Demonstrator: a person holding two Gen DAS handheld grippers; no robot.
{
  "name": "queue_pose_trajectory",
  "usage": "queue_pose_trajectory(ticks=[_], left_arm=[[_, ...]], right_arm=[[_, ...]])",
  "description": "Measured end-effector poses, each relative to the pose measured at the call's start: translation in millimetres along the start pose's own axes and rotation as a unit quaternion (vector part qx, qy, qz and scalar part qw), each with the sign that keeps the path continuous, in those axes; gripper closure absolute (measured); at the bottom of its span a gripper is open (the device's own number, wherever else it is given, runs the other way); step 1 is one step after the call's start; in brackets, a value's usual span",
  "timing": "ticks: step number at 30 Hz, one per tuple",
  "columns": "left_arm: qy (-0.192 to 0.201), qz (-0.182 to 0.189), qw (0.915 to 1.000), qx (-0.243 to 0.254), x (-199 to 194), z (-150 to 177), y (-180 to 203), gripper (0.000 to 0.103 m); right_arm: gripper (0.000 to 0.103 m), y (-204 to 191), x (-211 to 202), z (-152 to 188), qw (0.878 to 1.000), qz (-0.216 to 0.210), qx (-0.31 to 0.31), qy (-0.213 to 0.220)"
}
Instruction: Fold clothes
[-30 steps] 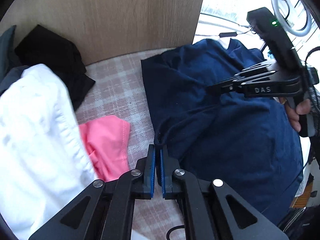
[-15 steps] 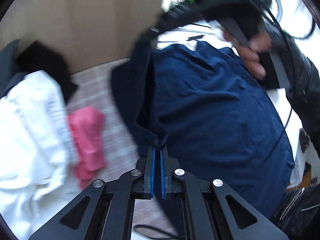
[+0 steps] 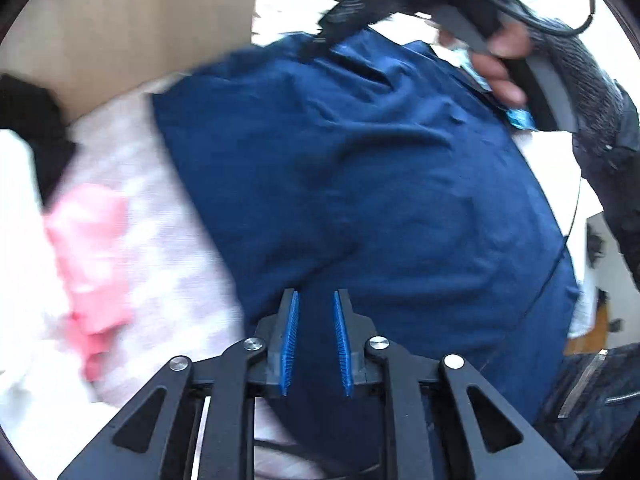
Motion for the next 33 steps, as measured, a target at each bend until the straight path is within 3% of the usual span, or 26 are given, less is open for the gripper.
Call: queue_pose_trajectory(ticks=[1, 2, 4, 7, 10, 12, 15, 20, 23, 29, 33], left_arm=[[0.003, -0.007, 0.9999, -0.008, -5, 0, -8, 0.085], [0.007, -0.004, 0.9998, -0.019, -8, 1, -14, 0.085], [0.012, -0.005, 0.9992, -0.037, -8, 2, -25, 0.085], [0.016, -0.011, 0.9986, -0.049, -10, 7, -32, 0.085], [0.021, -0.009, 0.9980, -0.060, -19, 19, -34, 0.085], [0.022, -0.005, 0.9977, -0.065, -29, 30, -32, 0.085], [0.021, -0.006, 0.9971, -0.073, -42, 52, -25, 0.084], [0.023, 0.015, 0.9975, -0.065, -49, 78, 0, 0.083], [0.017, 0.022, 0.9979, -0.058, -41, 83, 12, 0.083], [0.009, 0.035, 0.9987, -0.036, -43, 110, 51, 0.083], [0.010, 0.027, 0.9971, -0.071, -63, 157, 67, 0.080]], right_arm=[[0.069, 0, -7, -4, 1.000, -0.011, 0.001, 0.016], [0.066, -1, -13, -8, 0.999, -0.022, 0.003, 0.031], [0.065, -5, -22, -13, 0.998, -0.040, -0.001, 0.050], [0.065, -23, -19, -8, 0.995, -0.094, -0.022, 0.031], [0.065, -30, -17, 6, 0.994, -0.098, -0.036, 0.019], [0.065, -24, -34, 16, 0.990, -0.140, -0.014, 0.022], [0.065, -6, -68, 37, 0.985, -0.167, 0.016, 0.036], [0.065, 49, -142, 99, 0.982, -0.159, 0.065, 0.081], [0.063, 92, -165, 151, 0.979, -0.140, 0.119, 0.083], [0.063, 141, -158, 258, 0.976, -0.098, 0.191, 0.033], [0.063, 152, -155, 299, 0.972, -0.107, 0.208, 0.025]])
Point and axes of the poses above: each gripper's, at about its wrist camera, not at the fingertips, and x roughly the way its jaws point, y to its right, z to its underside, the point moved 7 cm from there along x, roughly the way its jaws point, and after that the axes turned 7 degrees about x, right-handed, at the moved point
